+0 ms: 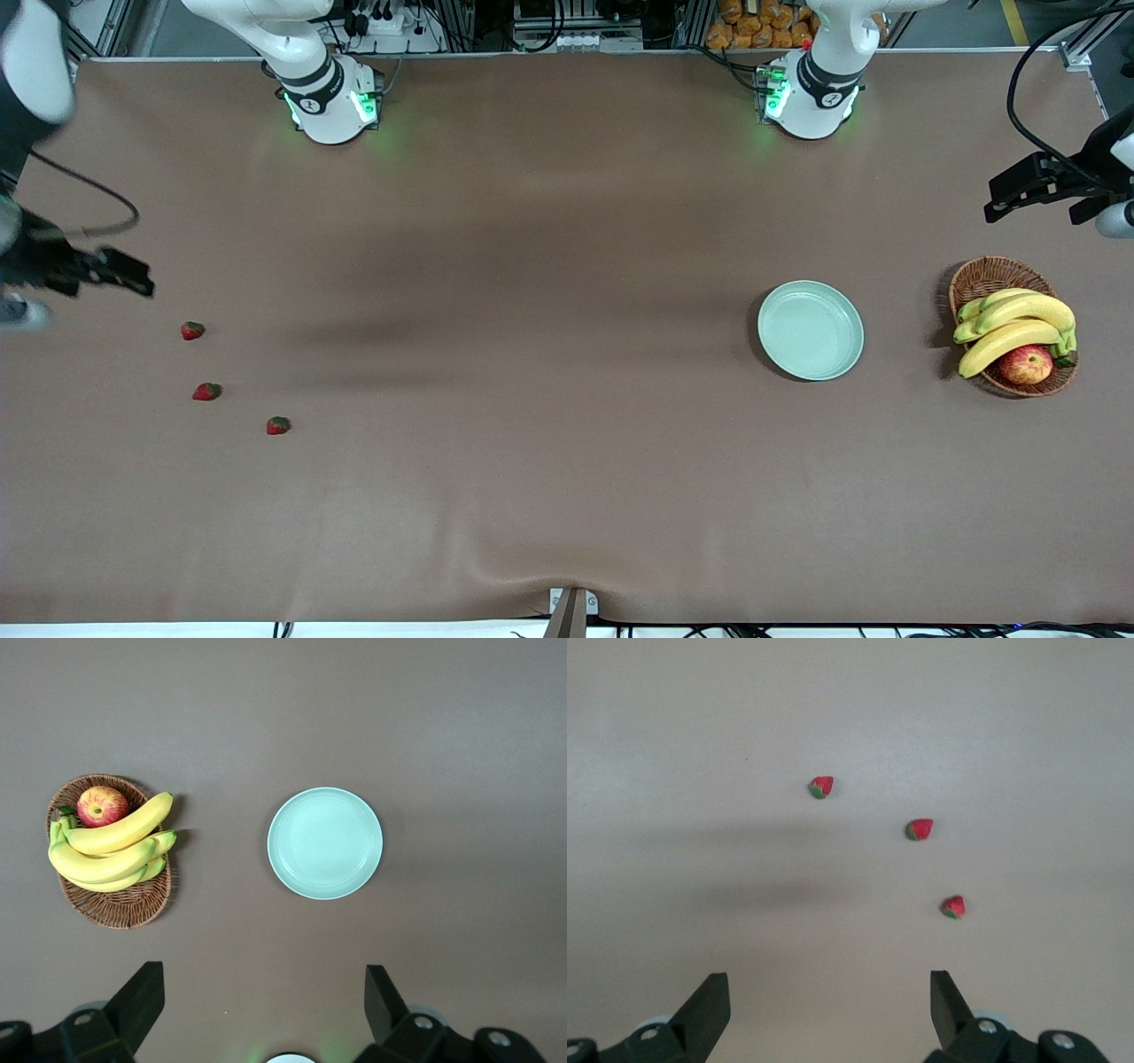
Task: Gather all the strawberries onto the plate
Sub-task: 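Reach the right gripper down to the nearest red strawberry, then grasp the strawberry with the right gripper and lift it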
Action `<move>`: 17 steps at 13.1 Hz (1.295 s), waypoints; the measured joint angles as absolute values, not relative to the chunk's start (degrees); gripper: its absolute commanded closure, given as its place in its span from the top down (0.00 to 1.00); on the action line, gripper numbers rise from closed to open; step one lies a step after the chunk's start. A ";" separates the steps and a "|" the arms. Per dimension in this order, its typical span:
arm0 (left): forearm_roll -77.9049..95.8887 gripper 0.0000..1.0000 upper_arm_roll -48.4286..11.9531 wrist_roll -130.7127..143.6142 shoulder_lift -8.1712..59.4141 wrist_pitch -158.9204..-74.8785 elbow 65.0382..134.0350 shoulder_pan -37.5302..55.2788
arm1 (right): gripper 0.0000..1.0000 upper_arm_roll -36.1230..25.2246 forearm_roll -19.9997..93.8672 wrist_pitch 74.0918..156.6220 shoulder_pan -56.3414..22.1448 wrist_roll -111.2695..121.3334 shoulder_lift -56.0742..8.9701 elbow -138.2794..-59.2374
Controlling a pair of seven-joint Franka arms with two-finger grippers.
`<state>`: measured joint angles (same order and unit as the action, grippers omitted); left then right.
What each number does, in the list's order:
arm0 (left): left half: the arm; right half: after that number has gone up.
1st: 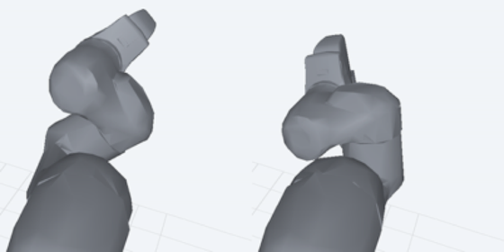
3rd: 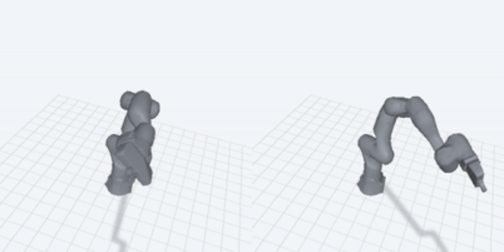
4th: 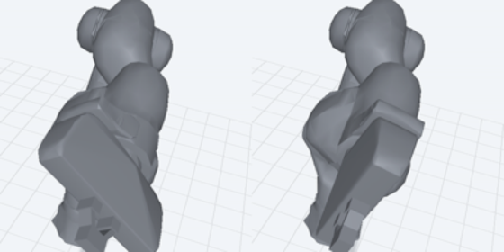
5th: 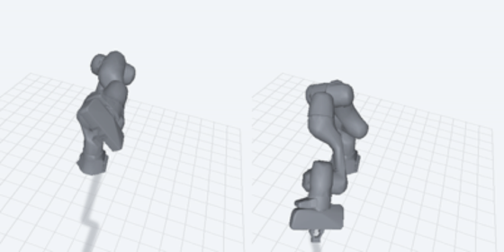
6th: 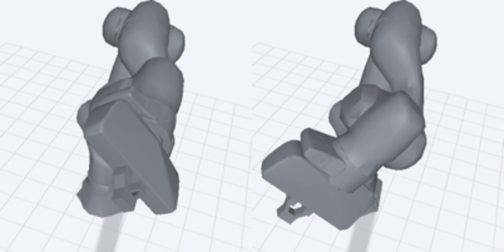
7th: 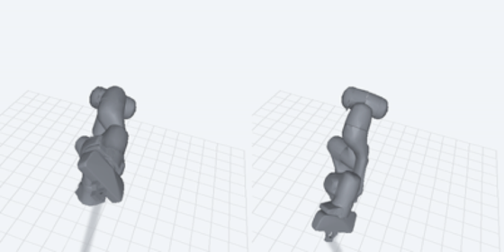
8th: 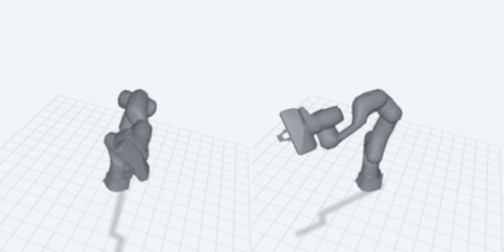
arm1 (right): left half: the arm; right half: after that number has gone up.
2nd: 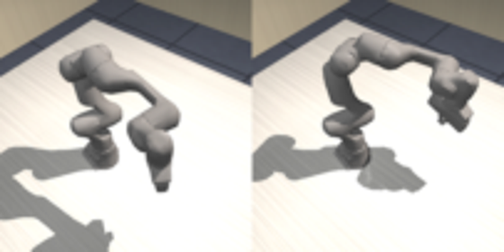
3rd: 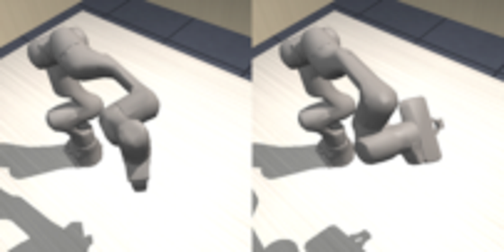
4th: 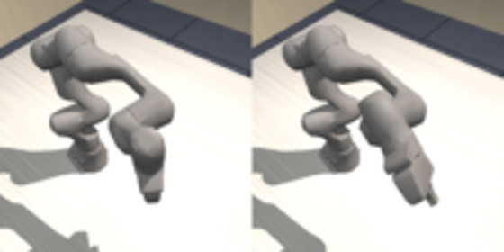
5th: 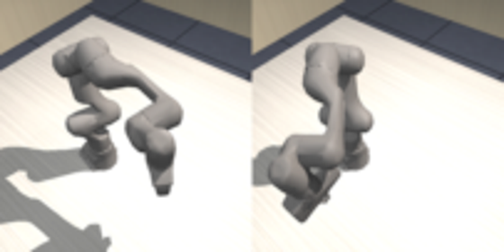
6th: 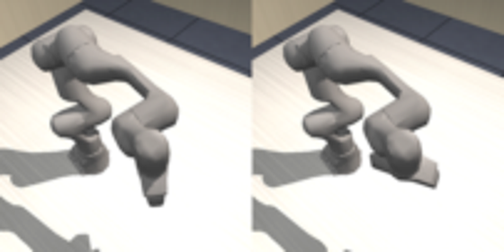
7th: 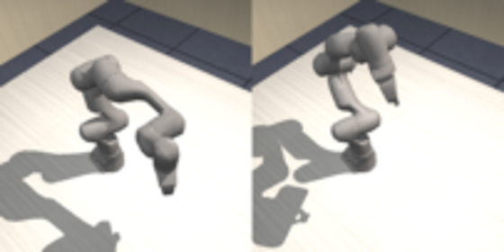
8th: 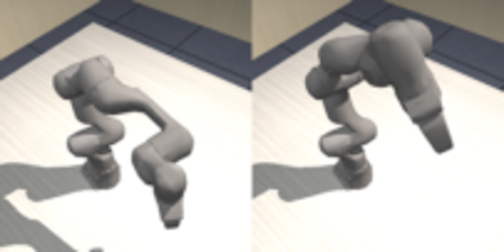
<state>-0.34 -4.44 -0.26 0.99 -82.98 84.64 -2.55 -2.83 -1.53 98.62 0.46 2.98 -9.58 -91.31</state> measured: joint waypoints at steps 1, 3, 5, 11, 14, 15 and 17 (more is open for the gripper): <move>-0.34 1.00 -4.45 -0.27 1.08 -82.95 84.65 -2.55 | 1.00 -2.82 -1.54 101.69 0.42 2.98 -12.74 -91.48; -0.33 1.00 -4.44 -0.27 1.18 -82.91 84.65 -2.56 | 1.00 -2.85 -1.54 108.95 0.46 2.94 -19.68 -91.72; -0.33 1.00 -4.44 -0.27 1.22 -82.89 84.64 -2.56 | 1.00 -2.89 -1.53 115.78 0.50 2.90 -26.48 -91.76; -0.33 1.00 -4.40 -0.27 1.39 -82.82 84.71 -2.60 | 1.00 -2.89 -0.47 130.62 0.58 1.31 -39.82 -91.03; -0.33 1.00 -4.40 -0.27 1.67 -82.78 84.79 -2.60 | 1.00 -2.79 1.58 130.89 0.20 -2.25 -42.25 -90.60; -0.33 1.00 -4.40 -0.27 1.76 -82.74 84.91 -2.60 | 1.00 -2.75 1.74 130.89 0.10 -3.09 -42.59 -90.57; -0.33 1.00 -4.42 -0.27 1.84 -82.73 85.06 -2.59 | 1.00 -2.72 1.95 130.91 0.05 -3.90 -42.91 -90.57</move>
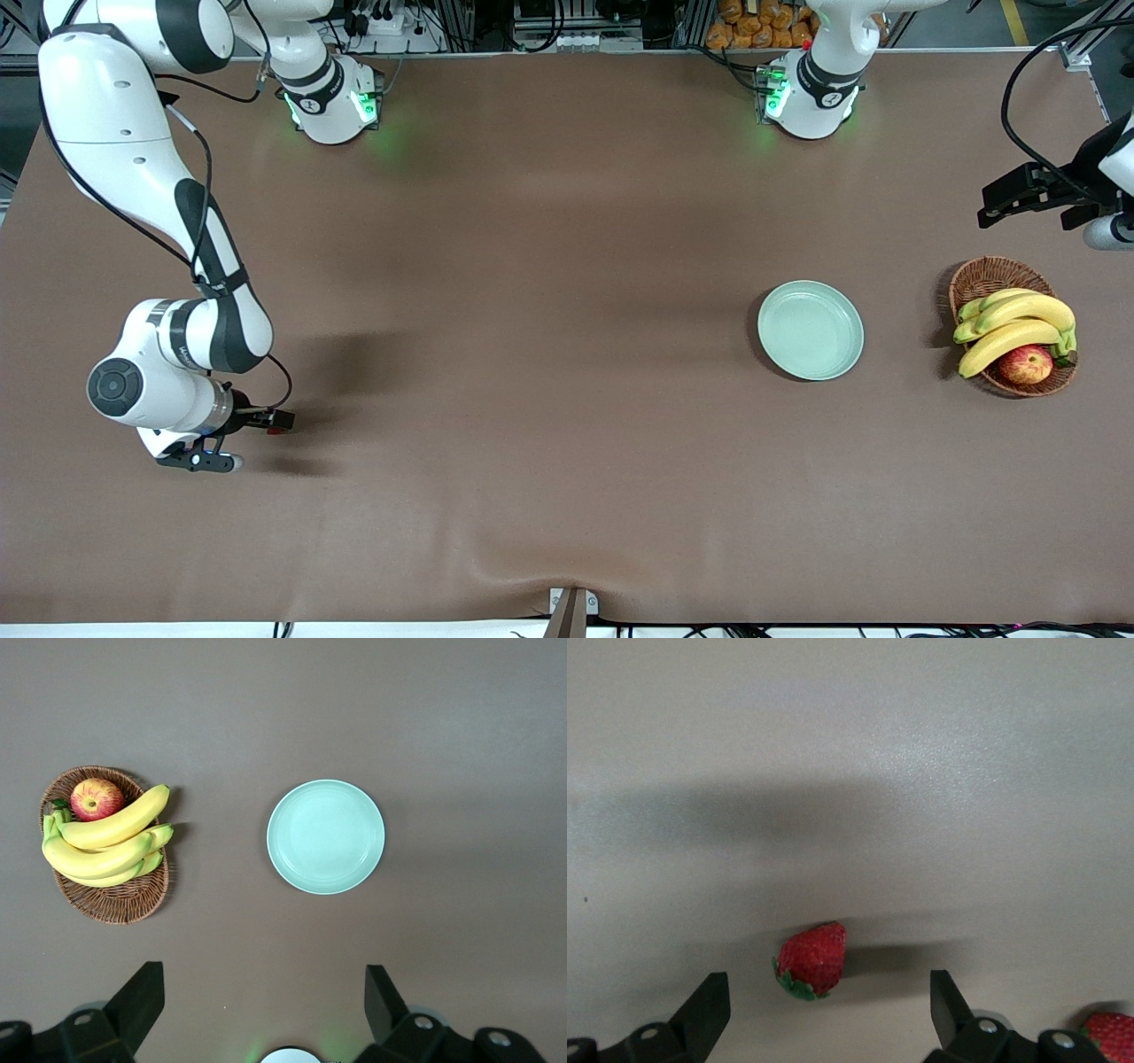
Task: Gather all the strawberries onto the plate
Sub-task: 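Grasp the strawberry with the right gripper and lift it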
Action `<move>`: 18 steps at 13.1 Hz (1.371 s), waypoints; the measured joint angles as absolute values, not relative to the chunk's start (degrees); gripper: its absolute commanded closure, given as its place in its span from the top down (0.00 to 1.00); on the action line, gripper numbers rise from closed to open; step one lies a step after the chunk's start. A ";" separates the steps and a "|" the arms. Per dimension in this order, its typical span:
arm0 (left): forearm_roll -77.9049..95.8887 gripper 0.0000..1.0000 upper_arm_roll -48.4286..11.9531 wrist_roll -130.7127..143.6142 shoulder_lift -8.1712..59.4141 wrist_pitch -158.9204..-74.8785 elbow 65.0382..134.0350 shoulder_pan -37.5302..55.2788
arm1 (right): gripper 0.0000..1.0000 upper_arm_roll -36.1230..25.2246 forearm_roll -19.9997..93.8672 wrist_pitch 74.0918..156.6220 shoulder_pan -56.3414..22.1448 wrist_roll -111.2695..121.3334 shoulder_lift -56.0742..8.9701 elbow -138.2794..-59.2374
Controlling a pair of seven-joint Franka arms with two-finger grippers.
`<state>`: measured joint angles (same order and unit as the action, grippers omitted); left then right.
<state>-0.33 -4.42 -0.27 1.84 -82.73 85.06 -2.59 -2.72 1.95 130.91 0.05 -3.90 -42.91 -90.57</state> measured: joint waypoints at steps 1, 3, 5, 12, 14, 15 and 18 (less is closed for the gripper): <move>-0.33 1.00 -4.45 -0.27 1.84 -82.73 85.07 -2.57 | 1.00 -2.72 2.02 131.04 0.05 -4.23 -43.02 -90.56; -0.33 1.00 -4.50 -0.27 1.84 -82.74 85.07 -2.51 | 1.00 -2.71 2.05 131.93 0.05 -5.01 -43.49 -90.54; -0.33 1.00 -4.55 -0.27 1.95 -82.82 85.07 -2.43 | 0.82 -2.71 2.07 133.06 0.04 -5.19 -44.27 -90.54; -0.33 1.00 -4.64 -0.27 2.45 -83.35 85.07 -2.38 | 0.00 -2.55 2.19 133.32 -0.80 -5.36 -44.81 -90.15; -0.32 1.00 -4.66 -0.27 2.58 -83.52 85.07 -2.38 | 0.00 -2.56 2.19 133.24 -0.89 -5.38 -44.82 -90.01; -0.32 1.00 -4.69 -0.27 2.68 -83.57 85.07 -2.36 | 0.00 -2.55 2.19 133.04 -0.96 -5.36 -44.82 -89.84; -0.21 1.00 -4.75 -0.27 2.84 -83.65 85.07 -2.30 | 0.00 -2.28 2.19 128.89 -3.33 -5.30 -43.84 -88.27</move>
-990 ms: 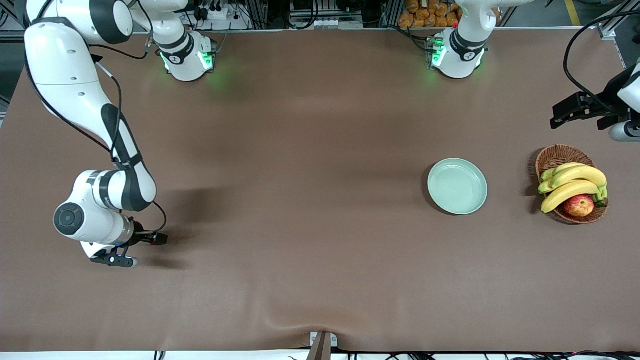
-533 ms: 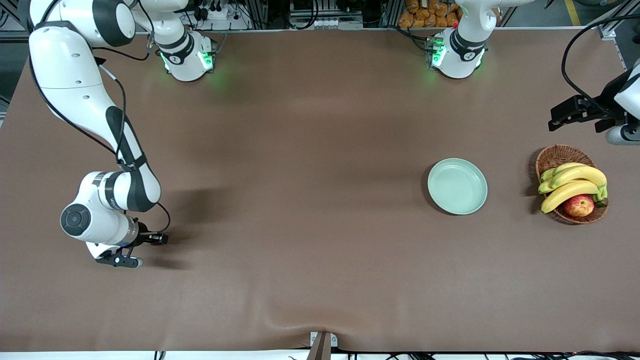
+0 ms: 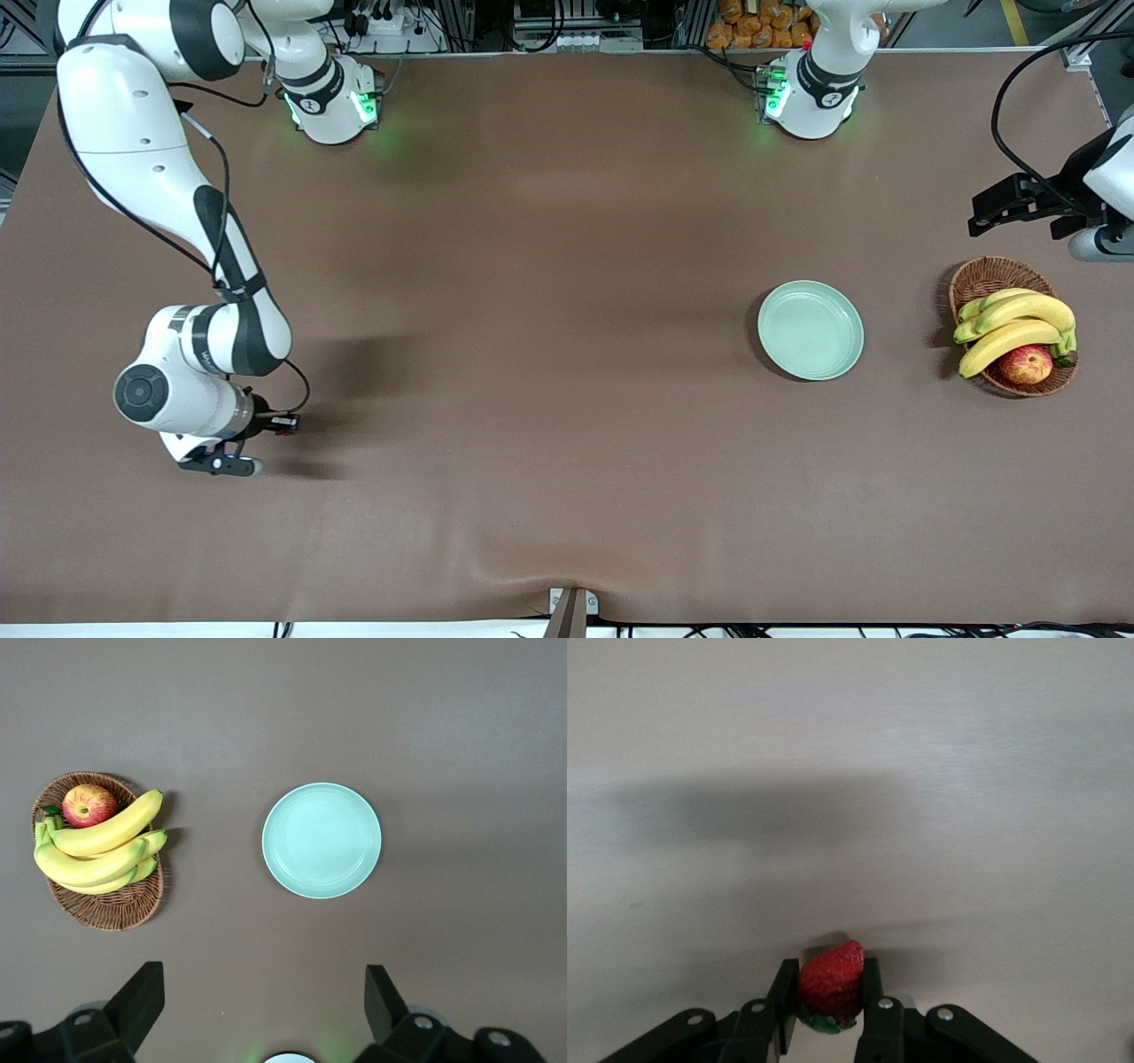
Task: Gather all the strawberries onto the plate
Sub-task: 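Grasp the strawberry with the right gripper and lift it, then set the strawberry mid-table with the right gripper while the left gripper approaches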
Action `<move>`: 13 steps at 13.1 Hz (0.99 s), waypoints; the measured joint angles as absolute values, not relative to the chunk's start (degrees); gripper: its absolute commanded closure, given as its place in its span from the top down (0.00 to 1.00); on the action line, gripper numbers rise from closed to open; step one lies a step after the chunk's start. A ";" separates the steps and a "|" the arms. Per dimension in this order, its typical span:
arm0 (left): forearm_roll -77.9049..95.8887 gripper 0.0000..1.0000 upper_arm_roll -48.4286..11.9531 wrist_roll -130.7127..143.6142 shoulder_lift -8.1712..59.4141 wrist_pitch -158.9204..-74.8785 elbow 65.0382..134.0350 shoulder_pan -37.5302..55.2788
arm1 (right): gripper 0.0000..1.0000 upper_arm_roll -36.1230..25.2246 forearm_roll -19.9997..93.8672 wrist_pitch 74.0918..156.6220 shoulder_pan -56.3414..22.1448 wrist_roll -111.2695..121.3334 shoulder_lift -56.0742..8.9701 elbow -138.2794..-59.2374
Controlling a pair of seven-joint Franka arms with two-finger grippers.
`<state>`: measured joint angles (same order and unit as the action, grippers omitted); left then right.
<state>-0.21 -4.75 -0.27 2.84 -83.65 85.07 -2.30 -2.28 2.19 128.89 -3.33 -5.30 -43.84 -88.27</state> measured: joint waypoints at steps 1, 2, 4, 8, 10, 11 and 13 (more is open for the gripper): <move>-0.21 1.00 -4.76 -0.27 2.88 -83.65 85.07 -2.30 | 0.00 -2.16 2.19 127.02 -5.15 -5.39 -42.81 -87.76; -0.20 1.00 -4.76 -0.27 2.95 -83.66 85.07 -2.30 | 0.00 -1.92 2.32 125.69 -7.06 -5.67 -41.53 -87.53; -0.20 1.00 -4.76 -0.27 3.11 -83.66 85.07 -2.30 | 0.00 -0.11 3.92 124.96 -9.59 -6.13 -39.70 -87.53; -0.20 1.00 -4.76 -0.27 3.20 -83.66 85.08 -2.32 | 0.00 7.76 7.38 125.45 -10.36 -6.14 -39.33 -87.59; -0.20 1.00 -4.74 -0.27 3.21 -83.66 85.12 -2.35 | 0.00 12.00 7.61 127.00 -10.68 -6.14 -39.33 -87.52; -0.20 1.00 -4.74 -0.27 3.21 -83.66 85.21 -2.36 | 0.00 13.35 7.64 128.12 -11.50 -6.22 -39.32 -87.45; -0.20 1.00 -4.72 -0.27 3.22 -83.66 85.47 -2.47 | 0.00 14.20 7.68 131.48 -15.32 -9.52 -39.33 -87.32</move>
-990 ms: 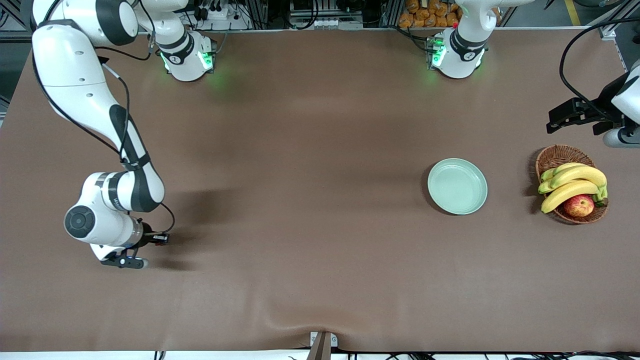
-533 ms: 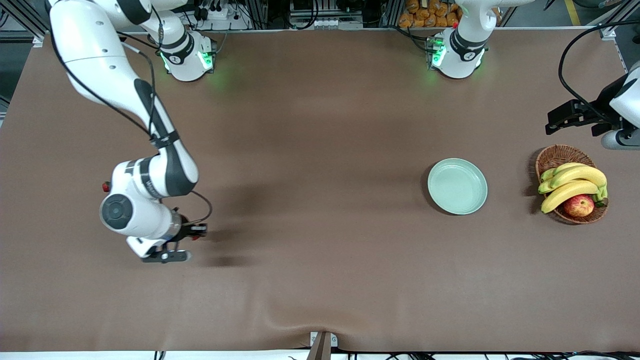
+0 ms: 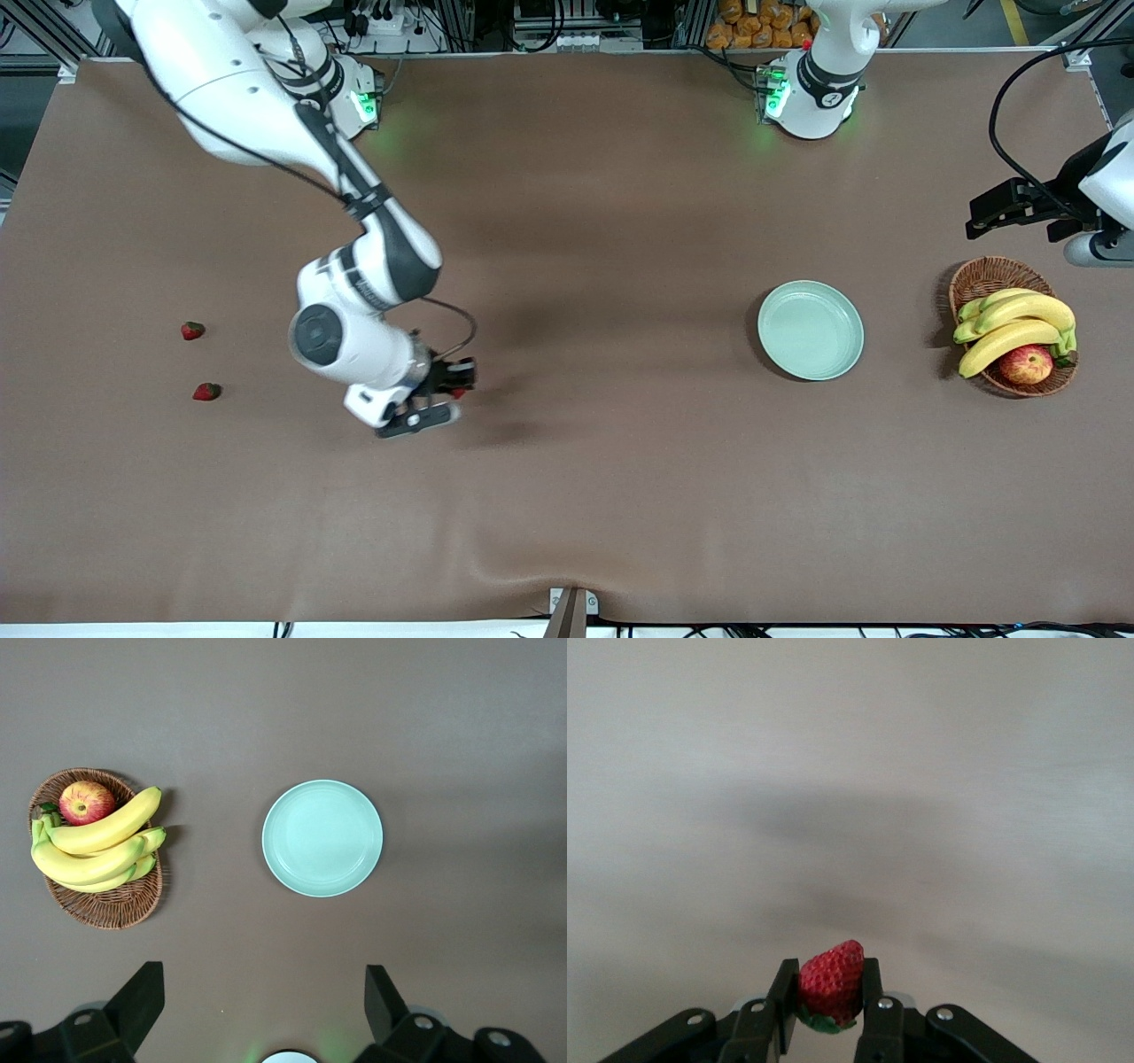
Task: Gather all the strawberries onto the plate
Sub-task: 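Set the strawberry mid-table with the right gripper while the left gripper approaches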
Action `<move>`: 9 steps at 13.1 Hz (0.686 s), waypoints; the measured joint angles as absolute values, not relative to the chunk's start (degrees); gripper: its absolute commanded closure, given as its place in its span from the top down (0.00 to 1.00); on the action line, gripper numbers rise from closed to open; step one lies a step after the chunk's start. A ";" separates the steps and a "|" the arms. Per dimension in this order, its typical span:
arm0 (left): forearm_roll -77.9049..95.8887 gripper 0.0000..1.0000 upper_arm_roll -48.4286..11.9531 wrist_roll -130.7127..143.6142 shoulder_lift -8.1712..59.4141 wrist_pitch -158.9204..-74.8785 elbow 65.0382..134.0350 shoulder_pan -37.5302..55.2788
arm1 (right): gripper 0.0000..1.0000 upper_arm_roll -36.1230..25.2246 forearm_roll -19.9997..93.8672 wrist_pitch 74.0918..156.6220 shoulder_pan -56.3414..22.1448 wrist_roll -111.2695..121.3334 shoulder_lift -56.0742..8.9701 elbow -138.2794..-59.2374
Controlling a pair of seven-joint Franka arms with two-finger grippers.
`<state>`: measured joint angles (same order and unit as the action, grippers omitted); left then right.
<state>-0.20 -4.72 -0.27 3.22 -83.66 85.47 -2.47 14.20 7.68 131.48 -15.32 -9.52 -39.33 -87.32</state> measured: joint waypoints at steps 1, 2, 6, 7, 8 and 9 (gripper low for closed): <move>-0.20 1.00 -4.69 -0.27 3.22 -83.66 85.58 -2.52 | 0.00 14.25 7.66 133.40 -18.06 -12.81 -39.37 -87.27; -0.20 1.00 -4.69 -0.27 3.22 -83.66 85.62 -2.53 | 0.00 14.21 7.61 135.16 -20.92 -16.25 -39.56 -86.93; -0.13 1.00 -4.72 -0.27 3.22 -84.13 86.30 -2.52 | 0.00 14.01 7.60 140.07 -27.33 -23.24 -41.37 -85.03; -0.09 1.00 -4.72 -0.27 3.22 -84.48 86.85 -2.52 | 0.00 14.02 7.62 142.18 -27.98 -23.95 -42.04 -84.94; -0.07 1.00 -4.72 -0.27 3.22 -84.74 87.39 -2.52 | 0.00 14.02 7.62 144.34 -28.77 -24.81 -42.84 -84.87; -0.07 1.00 -4.72 -0.27 3.22 -84.93 87.92 -2.53 | 0.00 14.02 7.62 146.27 -29.64 -25.63 -43.74 -84.81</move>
